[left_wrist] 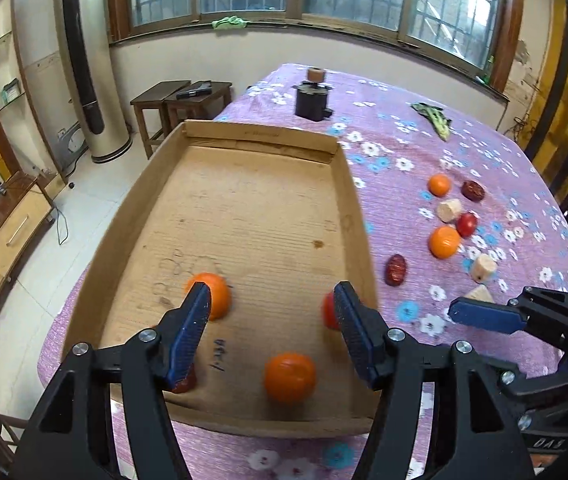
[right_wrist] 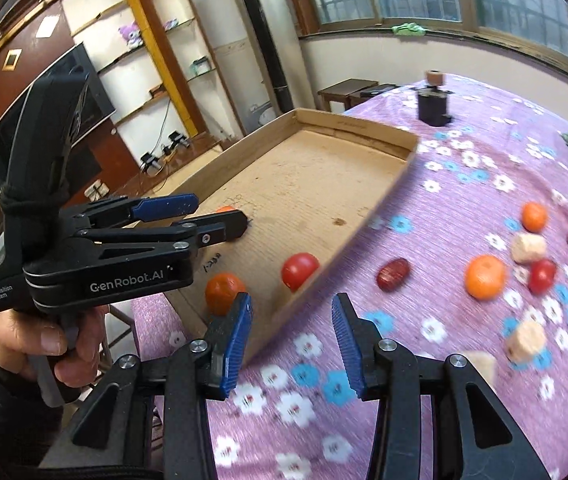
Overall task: Organize fruits
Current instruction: 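Open both tools to drop the orange and tomato into the tray, then grasp a beige square block with the left tool while the right tool grasps a beige round block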
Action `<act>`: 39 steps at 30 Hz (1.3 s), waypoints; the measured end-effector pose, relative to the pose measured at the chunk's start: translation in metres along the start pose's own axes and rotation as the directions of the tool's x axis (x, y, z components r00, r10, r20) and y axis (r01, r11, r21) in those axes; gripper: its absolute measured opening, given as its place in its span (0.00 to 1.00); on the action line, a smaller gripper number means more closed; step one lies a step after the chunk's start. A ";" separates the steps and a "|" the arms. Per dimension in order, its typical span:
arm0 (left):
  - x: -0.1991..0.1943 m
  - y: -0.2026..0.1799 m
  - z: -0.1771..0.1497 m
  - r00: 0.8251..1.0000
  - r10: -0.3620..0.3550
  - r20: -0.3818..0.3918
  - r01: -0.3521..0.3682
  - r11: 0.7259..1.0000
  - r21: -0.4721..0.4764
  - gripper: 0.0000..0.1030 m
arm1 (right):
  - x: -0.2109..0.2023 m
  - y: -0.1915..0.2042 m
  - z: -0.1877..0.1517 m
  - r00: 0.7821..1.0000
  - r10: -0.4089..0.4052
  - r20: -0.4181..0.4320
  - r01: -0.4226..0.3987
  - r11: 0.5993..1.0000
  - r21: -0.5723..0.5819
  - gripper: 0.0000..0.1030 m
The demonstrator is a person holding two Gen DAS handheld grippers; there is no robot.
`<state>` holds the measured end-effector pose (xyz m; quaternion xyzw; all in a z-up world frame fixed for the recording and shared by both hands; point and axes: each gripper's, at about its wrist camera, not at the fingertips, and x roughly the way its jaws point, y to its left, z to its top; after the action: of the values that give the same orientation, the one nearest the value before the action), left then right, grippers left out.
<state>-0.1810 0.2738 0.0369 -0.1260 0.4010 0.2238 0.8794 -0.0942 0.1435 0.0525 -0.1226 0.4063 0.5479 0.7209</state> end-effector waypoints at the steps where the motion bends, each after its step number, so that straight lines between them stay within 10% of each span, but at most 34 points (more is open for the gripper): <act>1: -0.001 -0.004 0.000 1.000 -0.003 0.001 0.003 1.000 0.007 0.61 | -0.006 -0.004 -0.004 1.000 -0.005 0.007 0.005 1.000 0.011 0.42; 22: -0.019 -0.053 -0.004 0.998 -0.058 -0.003 0.059 0.995 0.076 0.61 | -0.065 -0.057 -0.045 0.994 -0.094 0.051 0.086 0.986 0.143 0.42; 39: 0.017 -0.151 -0.027 0.962 -0.233 -0.144 0.261 0.939 0.224 0.61 | -0.073 -0.120 -0.063 0.976 -0.216 0.023 0.205 0.951 0.234 0.44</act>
<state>-0.1140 0.1368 0.0129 -0.0803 0.4564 0.0534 0.8845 -0.0206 0.0095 0.0320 -0.0675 0.4340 0.4201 0.7941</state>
